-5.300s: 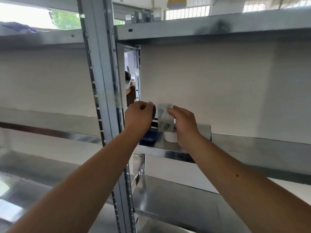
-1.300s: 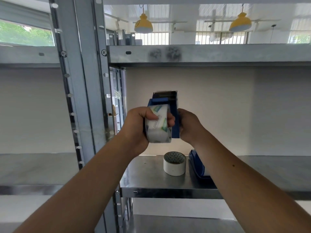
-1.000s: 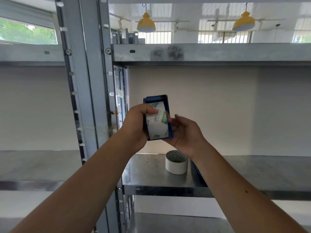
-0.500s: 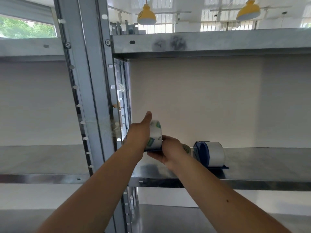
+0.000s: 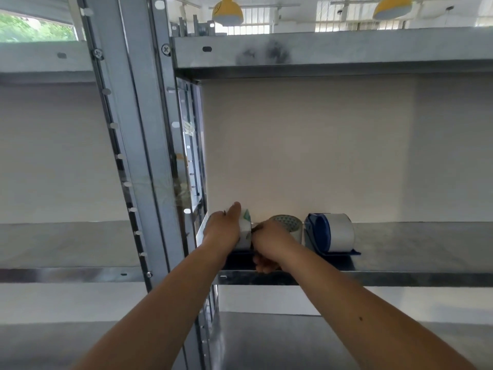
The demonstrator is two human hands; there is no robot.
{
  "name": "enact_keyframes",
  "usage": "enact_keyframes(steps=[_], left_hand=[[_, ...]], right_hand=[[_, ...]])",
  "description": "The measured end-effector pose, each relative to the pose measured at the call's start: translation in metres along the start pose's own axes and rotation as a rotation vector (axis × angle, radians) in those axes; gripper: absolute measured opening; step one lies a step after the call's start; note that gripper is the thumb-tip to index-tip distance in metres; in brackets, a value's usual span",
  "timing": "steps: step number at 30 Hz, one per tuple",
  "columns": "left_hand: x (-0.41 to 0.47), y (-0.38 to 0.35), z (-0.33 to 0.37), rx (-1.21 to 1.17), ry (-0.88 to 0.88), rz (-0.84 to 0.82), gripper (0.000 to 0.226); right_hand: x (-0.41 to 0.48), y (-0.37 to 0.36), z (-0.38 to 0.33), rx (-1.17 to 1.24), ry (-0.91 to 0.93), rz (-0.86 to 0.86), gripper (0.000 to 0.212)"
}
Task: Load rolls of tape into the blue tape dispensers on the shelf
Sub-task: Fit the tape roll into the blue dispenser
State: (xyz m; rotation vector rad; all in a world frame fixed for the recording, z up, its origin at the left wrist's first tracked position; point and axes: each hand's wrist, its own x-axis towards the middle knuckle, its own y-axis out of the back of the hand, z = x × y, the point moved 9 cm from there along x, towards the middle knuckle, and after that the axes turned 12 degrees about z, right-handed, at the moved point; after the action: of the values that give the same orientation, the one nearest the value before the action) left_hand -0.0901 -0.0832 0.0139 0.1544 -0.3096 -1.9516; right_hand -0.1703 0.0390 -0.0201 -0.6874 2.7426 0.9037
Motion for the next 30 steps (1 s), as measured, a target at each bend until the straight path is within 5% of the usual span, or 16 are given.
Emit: enact_keyframes(steps=[5, 23, 30], left_hand=[[-0.006, 0.005, 0.004, 0.064, -0.133, -0.002, 0.053], [-0.029, 0.016, 0.006, -0.051, -0.145, 0.133, 0.055], [-0.034, 0.008, 0.015, 0.0, -0.231, 0.096, 0.095]], right_hand=[[-0.028, 0.03, -0.019, -0.06, 0.375, 0.179, 0.028], [-0.049, 0.096, -0.024, 0.336, 0.483, 0.293, 0.029], [-0.053, 0.111, -0.02, 0.395, 0.544, 0.31, 0.023]])
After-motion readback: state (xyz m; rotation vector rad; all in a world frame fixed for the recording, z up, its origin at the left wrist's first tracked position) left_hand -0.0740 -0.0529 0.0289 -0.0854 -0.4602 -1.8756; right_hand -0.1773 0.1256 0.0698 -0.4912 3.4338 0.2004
